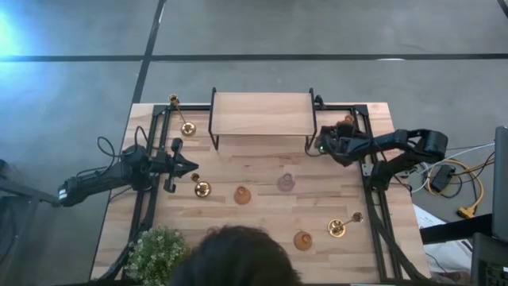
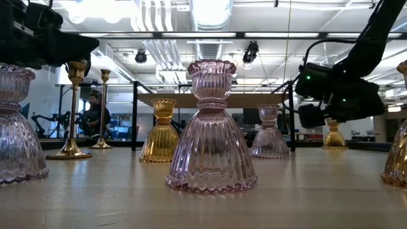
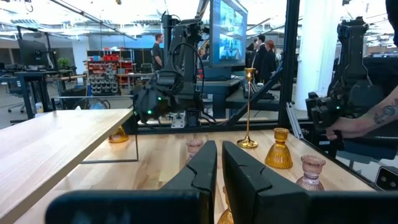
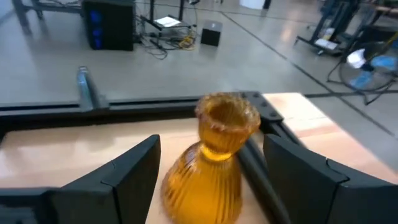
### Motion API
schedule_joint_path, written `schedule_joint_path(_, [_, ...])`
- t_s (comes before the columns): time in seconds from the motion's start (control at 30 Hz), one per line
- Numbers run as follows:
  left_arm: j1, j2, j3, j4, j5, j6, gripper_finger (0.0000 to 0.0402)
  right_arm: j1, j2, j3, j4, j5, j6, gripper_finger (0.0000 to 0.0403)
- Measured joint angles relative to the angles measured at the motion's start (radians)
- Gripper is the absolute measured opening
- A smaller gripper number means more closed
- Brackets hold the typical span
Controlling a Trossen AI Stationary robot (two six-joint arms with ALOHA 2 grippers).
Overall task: Pick & Place candle stick holders
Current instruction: Put the top yellow glass candle holder on the shelf
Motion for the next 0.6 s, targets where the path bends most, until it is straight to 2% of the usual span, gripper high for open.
schedule_joint_path(0.27, [0.0, 0.0, 0.0, 0.0, 0.0, 0.0, 0.003, -0.084, 0.0, -0.002, 0.02, -0.01, 0.011, 0.0276])
schedule_joint_path(0.4, [0.0, 0.0, 0.0, 0.0, 0.0, 0.0, 0.003, -0.125, 0.0, -0.01, 0.048, -0.058, 0.01, 0.0274])
schedule_joint_path(0.6, [0.0, 0.0, 0.0, 0.0, 0.0, 0.0, 0.003, -0.184, 0.002, -0.02, 0.174, -0.093, -0.109, 0.0257])
